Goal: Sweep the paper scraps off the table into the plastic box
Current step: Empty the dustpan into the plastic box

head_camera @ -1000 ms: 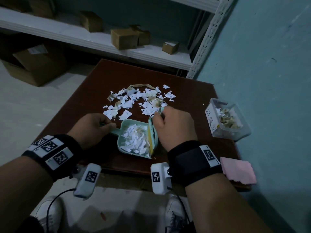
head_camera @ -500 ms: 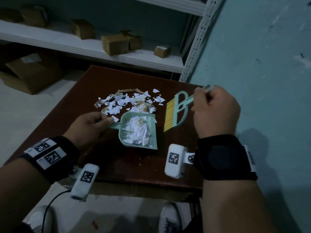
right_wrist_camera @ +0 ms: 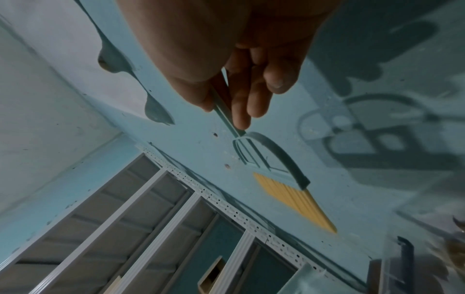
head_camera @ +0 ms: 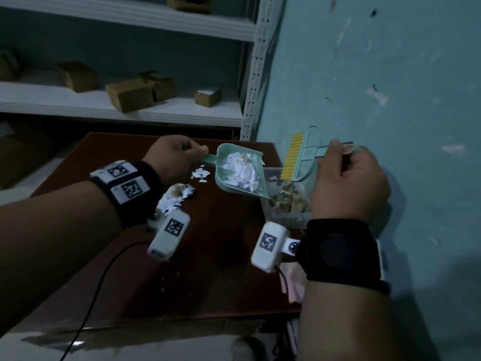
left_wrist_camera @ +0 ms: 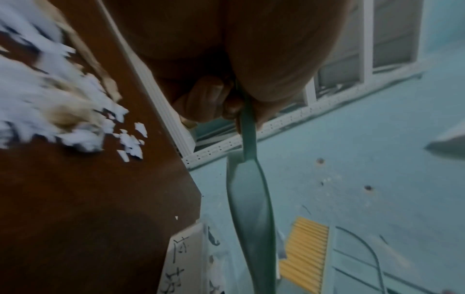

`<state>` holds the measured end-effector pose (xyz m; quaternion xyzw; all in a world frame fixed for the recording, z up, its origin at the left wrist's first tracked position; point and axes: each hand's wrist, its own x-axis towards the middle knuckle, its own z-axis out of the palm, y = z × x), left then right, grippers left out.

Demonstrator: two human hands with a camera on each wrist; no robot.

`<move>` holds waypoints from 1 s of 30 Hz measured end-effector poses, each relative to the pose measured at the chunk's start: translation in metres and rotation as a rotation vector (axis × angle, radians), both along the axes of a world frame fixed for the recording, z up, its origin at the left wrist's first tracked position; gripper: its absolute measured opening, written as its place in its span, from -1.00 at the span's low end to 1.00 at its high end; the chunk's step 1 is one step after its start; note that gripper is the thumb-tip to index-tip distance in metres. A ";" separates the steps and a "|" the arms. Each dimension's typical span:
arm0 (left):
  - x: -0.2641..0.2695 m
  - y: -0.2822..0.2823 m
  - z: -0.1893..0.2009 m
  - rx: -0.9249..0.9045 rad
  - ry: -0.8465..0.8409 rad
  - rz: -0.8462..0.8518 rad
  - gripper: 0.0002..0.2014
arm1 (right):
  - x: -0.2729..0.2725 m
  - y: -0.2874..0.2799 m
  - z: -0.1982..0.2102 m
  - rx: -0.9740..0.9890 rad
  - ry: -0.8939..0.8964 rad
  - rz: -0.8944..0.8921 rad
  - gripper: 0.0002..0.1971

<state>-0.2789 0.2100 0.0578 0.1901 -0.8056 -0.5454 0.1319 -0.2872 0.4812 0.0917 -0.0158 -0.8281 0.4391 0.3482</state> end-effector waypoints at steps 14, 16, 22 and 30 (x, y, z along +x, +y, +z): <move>-0.085 0.071 0.044 -0.704 -0.109 -0.110 -0.69 | -0.020 0.012 -0.006 0.061 -0.084 -0.065 -0.57; -0.086 0.073 0.049 -0.757 -0.077 -0.113 -0.70 | -0.021 0.013 -0.006 0.042 -0.104 -0.044 -0.58; -0.078 0.077 0.063 -0.819 0.018 -0.106 -0.73 | -0.020 0.014 -0.008 0.020 -0.082 -0.028 -0.58; -0.032 0.044 0.060 -0.651 0.077 0.045 -0.73 | -0.009 0.002 -0.003 -0.056 -0.164 0.074 -0.59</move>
